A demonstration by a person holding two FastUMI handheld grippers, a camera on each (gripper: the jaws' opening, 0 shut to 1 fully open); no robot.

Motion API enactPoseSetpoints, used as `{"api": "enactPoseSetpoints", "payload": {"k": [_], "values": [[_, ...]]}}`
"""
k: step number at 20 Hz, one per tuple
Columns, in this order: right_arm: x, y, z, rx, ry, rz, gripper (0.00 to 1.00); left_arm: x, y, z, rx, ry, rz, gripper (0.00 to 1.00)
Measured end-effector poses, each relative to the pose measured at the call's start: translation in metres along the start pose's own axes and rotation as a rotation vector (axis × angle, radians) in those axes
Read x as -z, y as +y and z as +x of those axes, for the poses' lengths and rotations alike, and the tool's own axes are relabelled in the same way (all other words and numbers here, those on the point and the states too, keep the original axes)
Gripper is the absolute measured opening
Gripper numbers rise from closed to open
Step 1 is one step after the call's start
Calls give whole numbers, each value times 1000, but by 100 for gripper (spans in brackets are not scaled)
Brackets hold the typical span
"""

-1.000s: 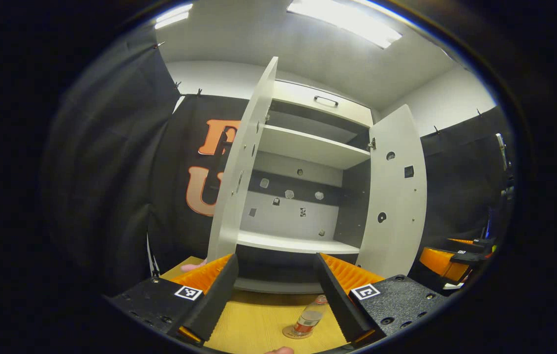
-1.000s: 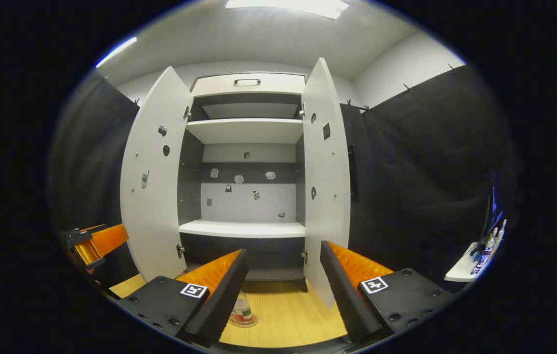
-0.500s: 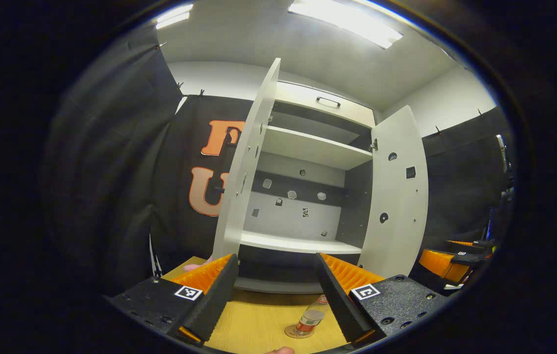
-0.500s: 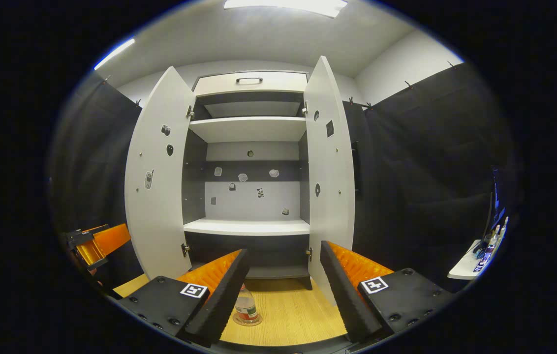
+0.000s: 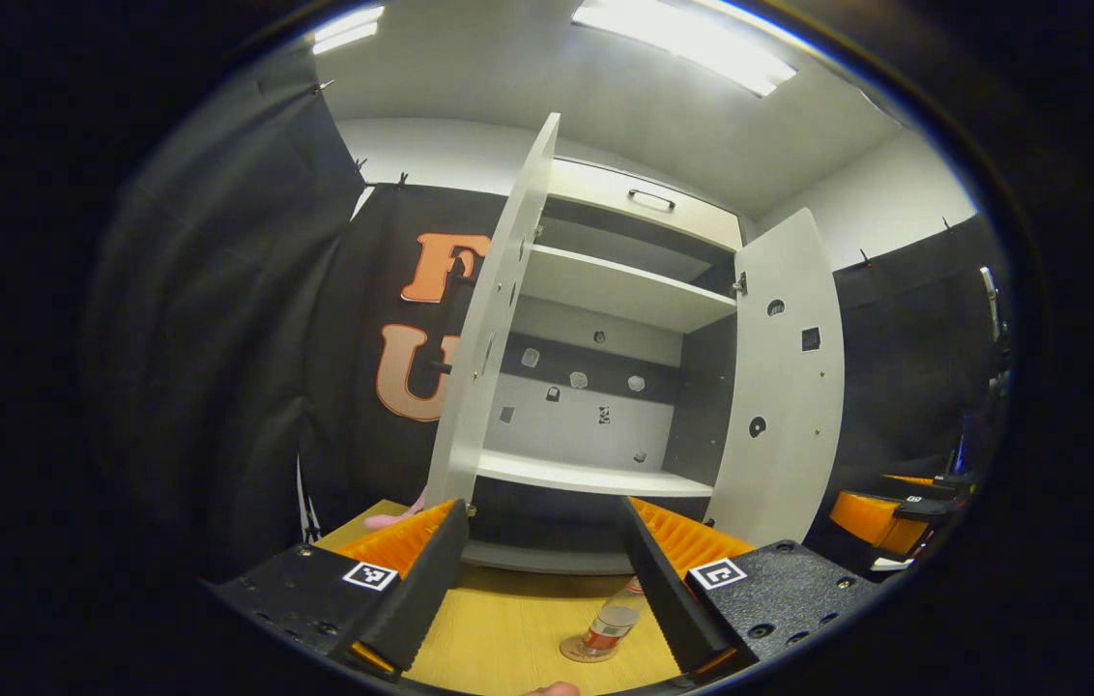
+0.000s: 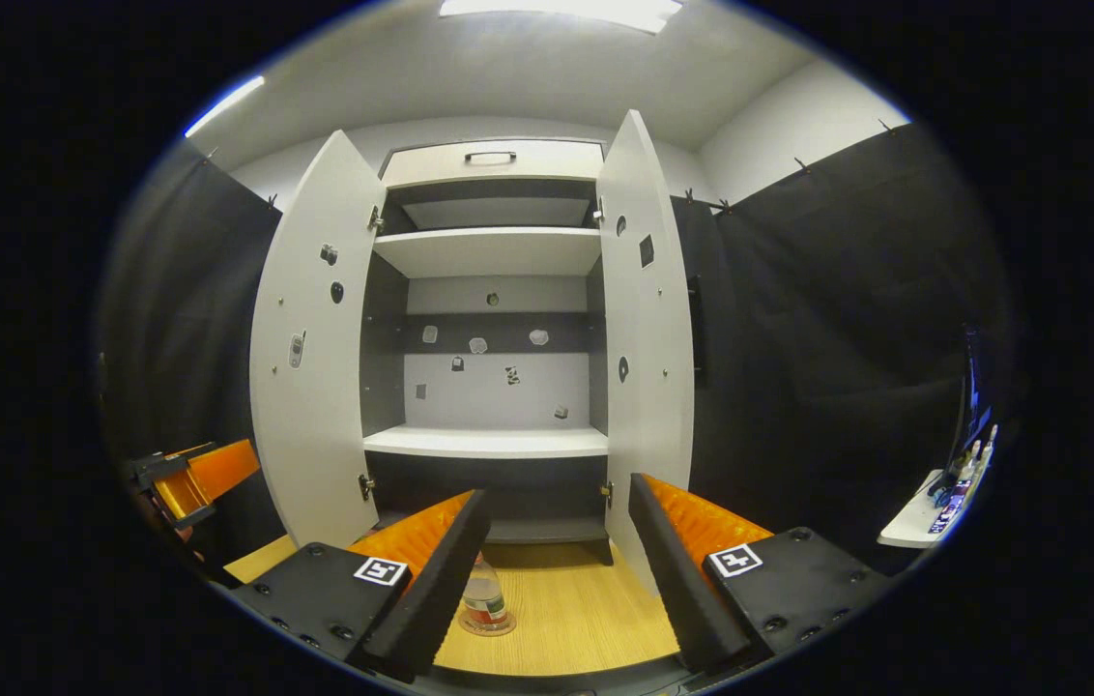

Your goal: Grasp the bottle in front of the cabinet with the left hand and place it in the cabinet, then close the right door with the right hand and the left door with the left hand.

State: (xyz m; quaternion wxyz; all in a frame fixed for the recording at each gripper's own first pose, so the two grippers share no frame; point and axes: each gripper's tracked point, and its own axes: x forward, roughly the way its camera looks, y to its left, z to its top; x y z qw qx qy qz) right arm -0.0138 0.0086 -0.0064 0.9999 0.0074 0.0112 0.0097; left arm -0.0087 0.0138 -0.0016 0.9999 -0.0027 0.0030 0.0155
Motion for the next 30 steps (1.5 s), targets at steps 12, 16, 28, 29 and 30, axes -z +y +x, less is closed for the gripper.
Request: {"api": "enactPoseSetpoints", "payload": {"k": [12,16,28,29,30], "values": [[9,-21,-2,42,56,-4,97,69,-102,80,260,72,-17,95],[18,-38,-10,99,85,-40,97,139,-139,109,299,114,-5,95],[53,-35,-22,104,223,-16,97,331,-123,128,214,272,117,95],[54,-36,-21,107,231,-17,97,342,-122,124,210,292,120,95],[55,-37,-22,111,238,-24,98,350,-121,121,207,310,118,95]]}}
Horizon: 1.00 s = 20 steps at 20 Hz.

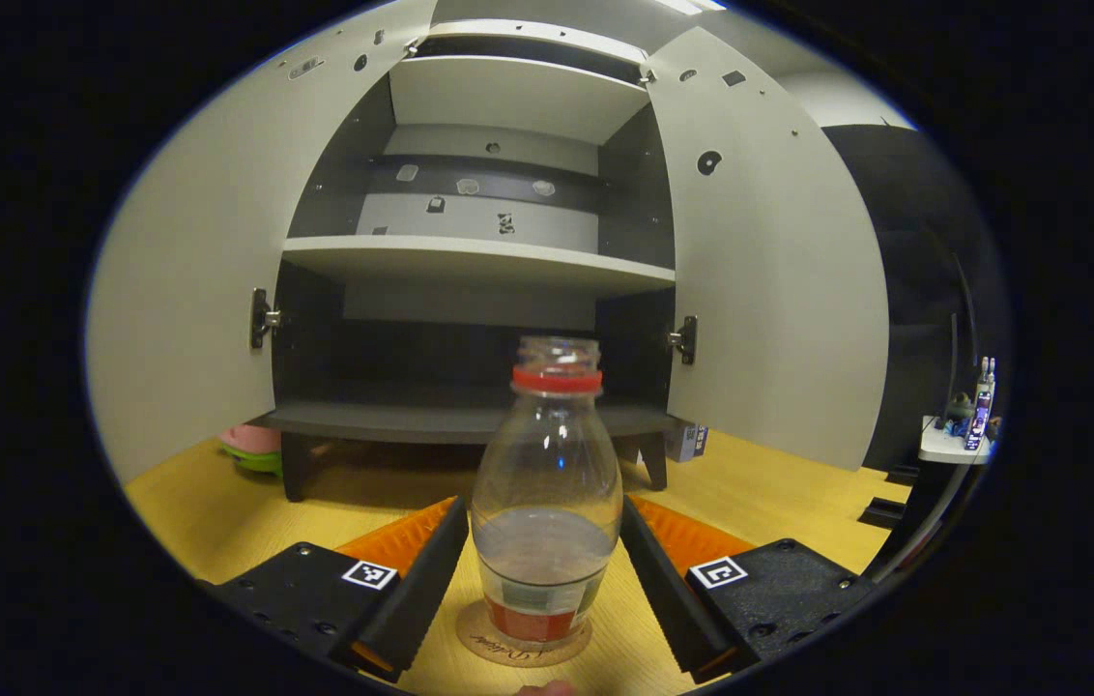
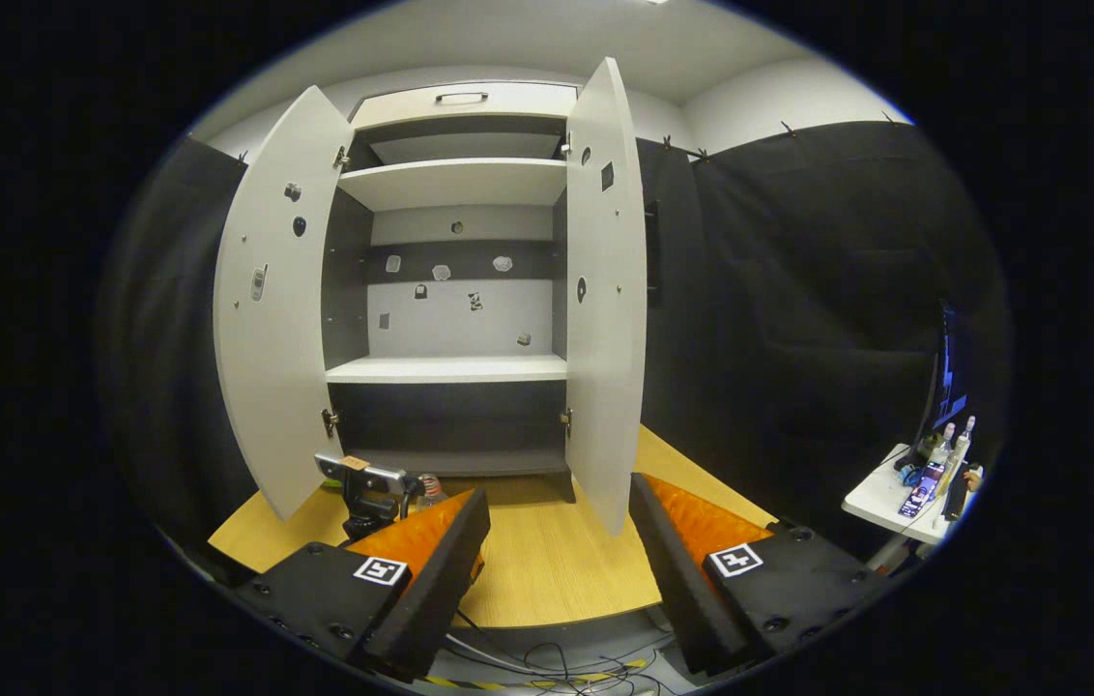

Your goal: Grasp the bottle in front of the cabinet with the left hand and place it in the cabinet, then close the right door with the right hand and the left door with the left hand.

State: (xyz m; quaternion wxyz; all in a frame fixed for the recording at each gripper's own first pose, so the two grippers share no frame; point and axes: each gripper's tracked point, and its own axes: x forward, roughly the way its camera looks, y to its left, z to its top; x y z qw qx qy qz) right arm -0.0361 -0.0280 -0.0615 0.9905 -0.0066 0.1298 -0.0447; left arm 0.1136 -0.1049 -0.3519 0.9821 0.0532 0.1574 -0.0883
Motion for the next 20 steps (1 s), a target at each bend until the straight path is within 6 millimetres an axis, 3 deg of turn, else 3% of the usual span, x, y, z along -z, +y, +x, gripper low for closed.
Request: {"api": "enactPoseSetpoints", "payload": {"k": [4,8,9,11,12,16,20], "values": [[-1,-2,5,-8,9,-26,97,21,5,-2,-26,33,-19,95],[0,-8,18,-43,7,-32,97,24,15,2,-73,32,-51,95],[-2,-10,21,-56,1,-32,97,22,17,1,-84,26,-42,92],[-3,-17,34,-84,-12,-37,97,20,25,-5,-123,40,-19,74],[-4,-21,41,-99,-23,-48,97,15,27,-11,-138,49,-30,72],[-6,-39,70,-184,-51,-94,97,-28,30,-47,-201,66,-74,70],[-6,-53,90,-285,-83,-122,97,-108,29,-89,-282,9,-80,70]]}}
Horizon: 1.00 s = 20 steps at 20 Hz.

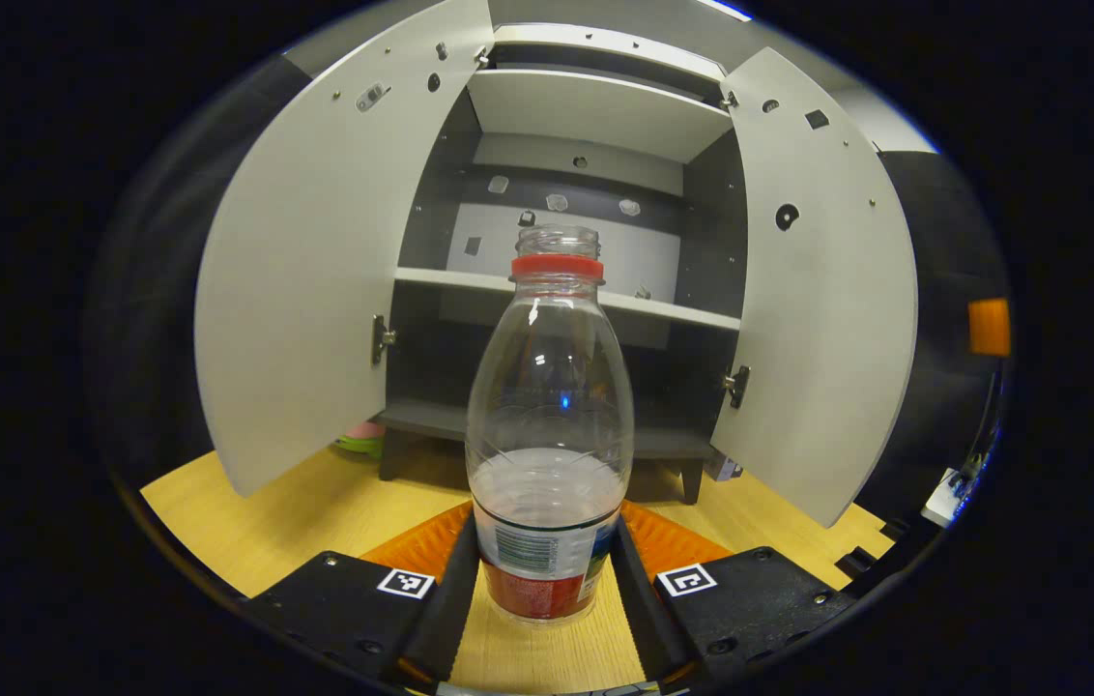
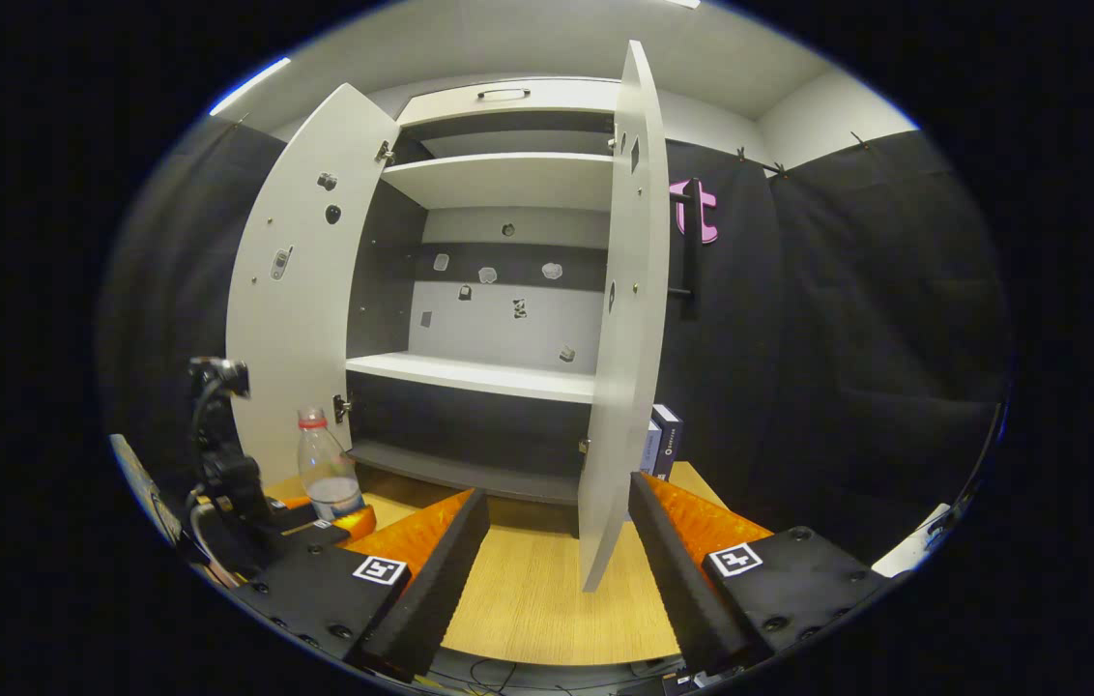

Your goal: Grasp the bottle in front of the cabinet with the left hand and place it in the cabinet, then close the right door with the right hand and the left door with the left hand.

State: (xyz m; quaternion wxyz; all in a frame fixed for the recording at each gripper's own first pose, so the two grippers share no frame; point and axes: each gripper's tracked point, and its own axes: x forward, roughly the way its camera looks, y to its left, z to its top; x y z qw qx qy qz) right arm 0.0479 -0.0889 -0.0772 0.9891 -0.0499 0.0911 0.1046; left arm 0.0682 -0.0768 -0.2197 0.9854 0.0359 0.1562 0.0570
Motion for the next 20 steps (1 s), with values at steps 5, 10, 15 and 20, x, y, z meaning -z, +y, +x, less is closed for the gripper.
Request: {"api": "enactPoseSetpoints", "payload": {"k": [5,10,15,20], "values": [[21,-21,7,-103,4,48,98,-127,-28,-46,46,-106,28,70],[36,-57,8,-54,14,85,98,-235,-35,-20,66,-151,-53,69],[38,-104,6,143,9,116,97,-288,-43,80,132,-163,-27,70],[45,-136,0,368,14,158,97,-298,-56,206,180,-117,7,70]]}}
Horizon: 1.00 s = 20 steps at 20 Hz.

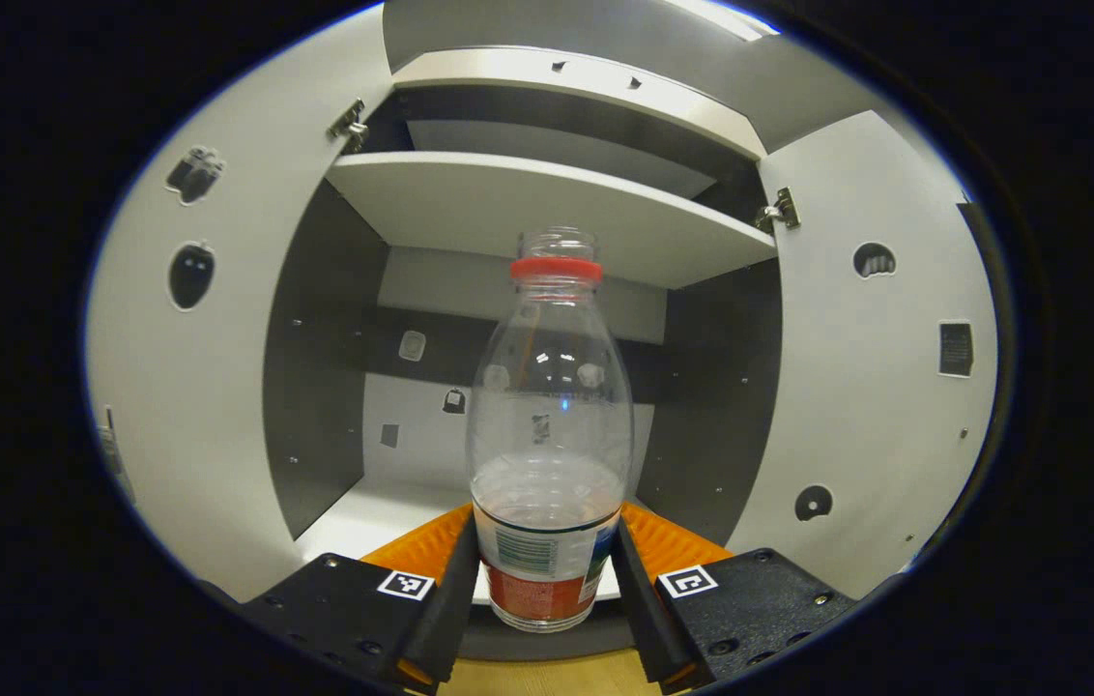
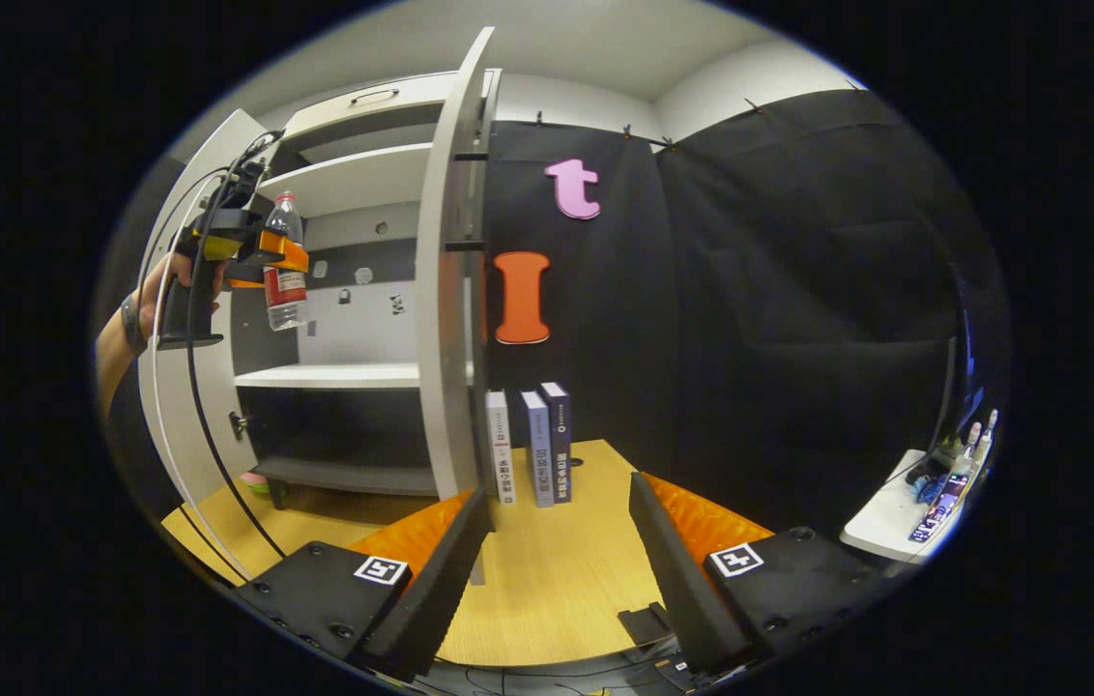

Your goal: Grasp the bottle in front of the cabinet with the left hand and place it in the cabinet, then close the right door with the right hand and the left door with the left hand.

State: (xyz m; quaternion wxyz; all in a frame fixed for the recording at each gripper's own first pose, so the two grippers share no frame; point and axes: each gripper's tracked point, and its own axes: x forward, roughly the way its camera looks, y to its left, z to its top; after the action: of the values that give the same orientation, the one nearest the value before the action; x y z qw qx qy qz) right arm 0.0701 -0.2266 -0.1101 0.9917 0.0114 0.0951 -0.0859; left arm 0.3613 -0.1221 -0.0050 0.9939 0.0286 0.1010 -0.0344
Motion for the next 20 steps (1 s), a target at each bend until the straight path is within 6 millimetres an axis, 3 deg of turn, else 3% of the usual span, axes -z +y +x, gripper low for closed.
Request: {"api": "enactPoseSetpoints", "payload": {"k": [4,9,14,20], "values": [[2,-22,-12,158,4,59,97,20,-1,79,4,31,20,70],[2,-41,-27,290,6,63,97,76,-8,141,28,128,4,71],[0,-49,-36,359,-5,51,97,100,-3,148,9,171,2,71],[4,-41,-35,355,-2,71,97,101,6,154,13,140,28,78]]}}
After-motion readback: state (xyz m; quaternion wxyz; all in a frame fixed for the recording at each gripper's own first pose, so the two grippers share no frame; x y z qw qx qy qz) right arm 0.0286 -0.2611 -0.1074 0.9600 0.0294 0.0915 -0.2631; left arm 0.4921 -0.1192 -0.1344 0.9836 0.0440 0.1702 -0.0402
